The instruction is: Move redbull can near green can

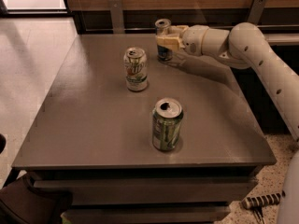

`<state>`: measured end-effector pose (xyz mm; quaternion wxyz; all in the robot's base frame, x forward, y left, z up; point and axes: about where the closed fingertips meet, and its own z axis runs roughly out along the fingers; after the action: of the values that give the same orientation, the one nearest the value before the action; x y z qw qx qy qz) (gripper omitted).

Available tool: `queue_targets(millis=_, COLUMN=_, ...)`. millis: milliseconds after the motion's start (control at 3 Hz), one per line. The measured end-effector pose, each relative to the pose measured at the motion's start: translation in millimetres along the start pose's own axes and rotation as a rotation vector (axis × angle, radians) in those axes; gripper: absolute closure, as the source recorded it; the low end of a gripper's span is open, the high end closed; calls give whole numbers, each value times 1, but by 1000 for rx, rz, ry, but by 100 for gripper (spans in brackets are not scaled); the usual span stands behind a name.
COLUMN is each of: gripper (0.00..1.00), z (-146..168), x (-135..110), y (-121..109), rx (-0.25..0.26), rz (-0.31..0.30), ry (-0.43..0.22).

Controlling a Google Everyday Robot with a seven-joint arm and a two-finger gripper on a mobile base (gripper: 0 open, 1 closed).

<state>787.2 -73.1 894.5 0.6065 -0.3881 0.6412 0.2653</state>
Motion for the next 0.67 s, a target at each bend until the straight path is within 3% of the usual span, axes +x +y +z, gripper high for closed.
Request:
queue_targets(millis=333, gripper=100, z=-9, x=-20, y=2, rx=7, rz=9, ry=3)
queue_targets(millis=667, gripper=100, z=-27, x=-54, y=9, rx=22, rz=15, ry=-1)
